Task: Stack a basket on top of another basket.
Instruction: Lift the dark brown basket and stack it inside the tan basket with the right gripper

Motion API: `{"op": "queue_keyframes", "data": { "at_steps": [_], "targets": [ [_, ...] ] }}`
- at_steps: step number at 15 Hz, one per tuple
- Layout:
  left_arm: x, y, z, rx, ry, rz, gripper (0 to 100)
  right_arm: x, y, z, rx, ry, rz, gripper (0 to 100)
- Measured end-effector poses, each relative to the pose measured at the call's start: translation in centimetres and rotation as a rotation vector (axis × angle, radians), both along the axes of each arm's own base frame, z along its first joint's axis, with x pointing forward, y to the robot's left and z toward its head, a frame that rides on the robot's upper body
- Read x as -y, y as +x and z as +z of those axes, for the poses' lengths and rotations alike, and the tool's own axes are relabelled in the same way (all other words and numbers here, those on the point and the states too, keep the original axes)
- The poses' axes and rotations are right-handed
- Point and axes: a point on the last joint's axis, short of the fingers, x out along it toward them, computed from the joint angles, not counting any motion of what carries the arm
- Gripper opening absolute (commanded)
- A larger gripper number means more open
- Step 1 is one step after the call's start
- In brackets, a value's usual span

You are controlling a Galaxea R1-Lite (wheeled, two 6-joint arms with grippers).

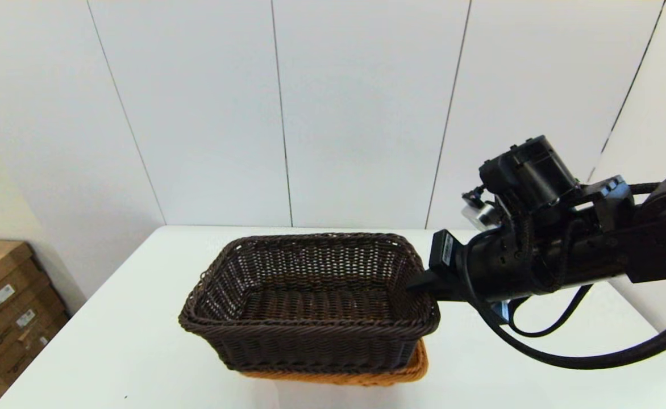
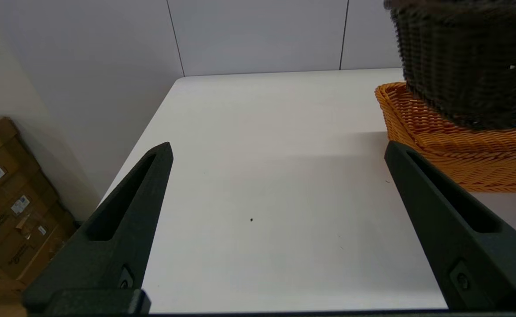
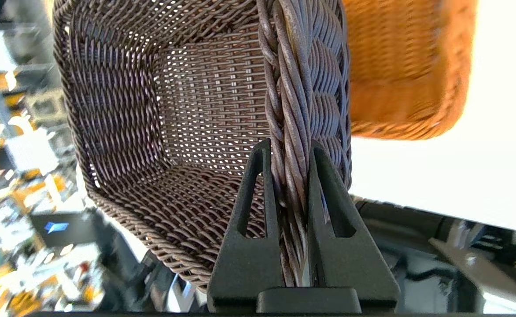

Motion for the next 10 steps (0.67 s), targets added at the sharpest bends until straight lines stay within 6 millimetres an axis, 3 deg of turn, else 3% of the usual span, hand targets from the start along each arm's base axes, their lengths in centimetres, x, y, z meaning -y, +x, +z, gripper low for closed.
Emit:
{"op": "queue_keyframes", "data": {
  "at_steps": [10],
  "targets": [
    [0.0, 0.0, 0.0, 0.000, 0.000, 0.000, 100, 0.0, 1.7, -1.4, 0.010, -0.024, -0.055, 0]
  ]
}}
